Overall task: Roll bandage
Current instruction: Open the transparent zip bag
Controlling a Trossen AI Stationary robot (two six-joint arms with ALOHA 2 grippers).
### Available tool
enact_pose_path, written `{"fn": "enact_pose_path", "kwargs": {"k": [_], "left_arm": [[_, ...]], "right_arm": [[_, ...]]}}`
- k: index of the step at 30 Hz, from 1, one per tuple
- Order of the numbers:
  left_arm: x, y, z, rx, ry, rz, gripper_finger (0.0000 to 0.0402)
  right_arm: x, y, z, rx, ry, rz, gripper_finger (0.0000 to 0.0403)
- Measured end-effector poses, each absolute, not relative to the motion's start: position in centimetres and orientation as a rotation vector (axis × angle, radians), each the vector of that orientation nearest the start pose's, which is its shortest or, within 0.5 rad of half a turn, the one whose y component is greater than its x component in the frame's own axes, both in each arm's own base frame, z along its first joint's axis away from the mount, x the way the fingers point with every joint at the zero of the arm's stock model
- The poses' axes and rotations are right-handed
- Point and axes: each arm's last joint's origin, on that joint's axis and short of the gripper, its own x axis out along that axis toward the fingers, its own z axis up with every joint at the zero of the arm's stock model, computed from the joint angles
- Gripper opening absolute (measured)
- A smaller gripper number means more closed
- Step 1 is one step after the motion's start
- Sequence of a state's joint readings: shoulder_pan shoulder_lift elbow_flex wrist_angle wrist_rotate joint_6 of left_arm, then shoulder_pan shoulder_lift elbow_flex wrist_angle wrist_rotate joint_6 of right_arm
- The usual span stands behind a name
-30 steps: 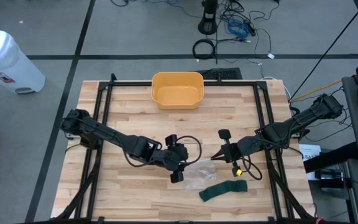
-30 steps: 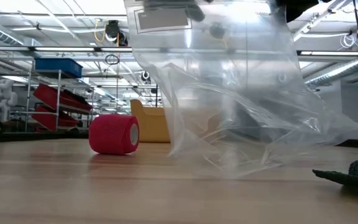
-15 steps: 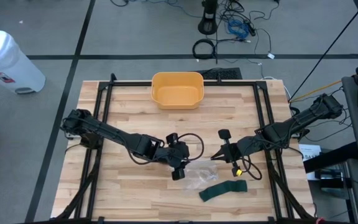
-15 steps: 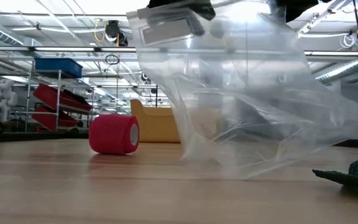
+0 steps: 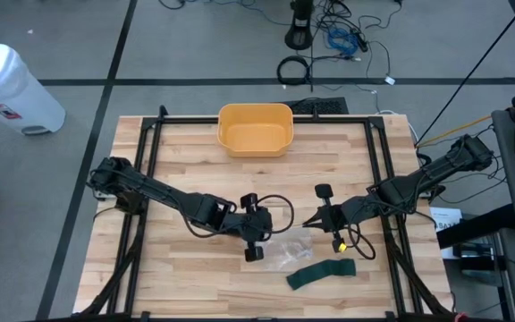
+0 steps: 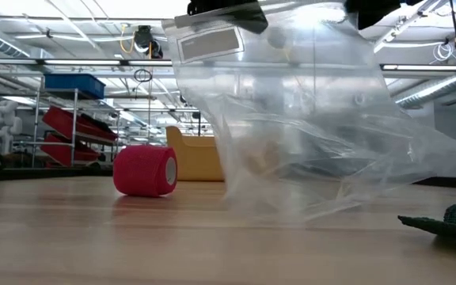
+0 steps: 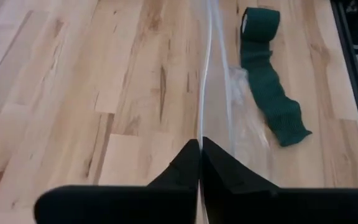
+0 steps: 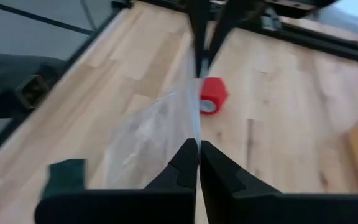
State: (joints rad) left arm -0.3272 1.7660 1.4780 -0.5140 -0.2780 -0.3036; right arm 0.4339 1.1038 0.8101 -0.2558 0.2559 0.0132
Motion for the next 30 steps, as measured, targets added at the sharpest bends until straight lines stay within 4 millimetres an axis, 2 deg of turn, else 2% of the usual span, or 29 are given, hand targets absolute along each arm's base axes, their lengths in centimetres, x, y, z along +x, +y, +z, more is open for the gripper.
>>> {"fn": "enact_pose_path", "kwargs": {"k": [3,8,12,16,19,22,30], "left_arm": [[37.2,-11.6,28.2,-0.010,0.752,0.097,0.0009],[37.2,-10.7,28.4,0.044,0.737,0.174,0.0004],[36.6,-9.6,29.1,0.070,0.744,0.265,0.0004],[35.9,-8.9,29.7,0.098,0.750,0.328,0.0003],[35.7,-8.8,30.0,0.107,0.735,0.352,0.0003],[35.7,-8.7,30.0,0.123,0.738,0.361,0.0003],[35.6,-9.1,29.9,0.148,0.746,0.350,0.0002]], "right_arm": [[21.6,9.0,27.6,-0.216,0.510,0.113,0.0015],[21.6,8.6,28.3,-0.309,0.511,-0.004,0.0077],[21.6,8.3,30.6,-0.366,0.491,-0.113,0.0130],[21.9,8.5,33.6,-0.368,0.373,-0.092,0.0165],[22.4,8.8,34.4,-0.349,0.282,-0.043,0.0172],[23.6,9.4,33.7,-0.355,0.291,-0.039,0.0171],[28.5,11.2,28.8,-0.449,0.383,-0.035,0.0159]]}}
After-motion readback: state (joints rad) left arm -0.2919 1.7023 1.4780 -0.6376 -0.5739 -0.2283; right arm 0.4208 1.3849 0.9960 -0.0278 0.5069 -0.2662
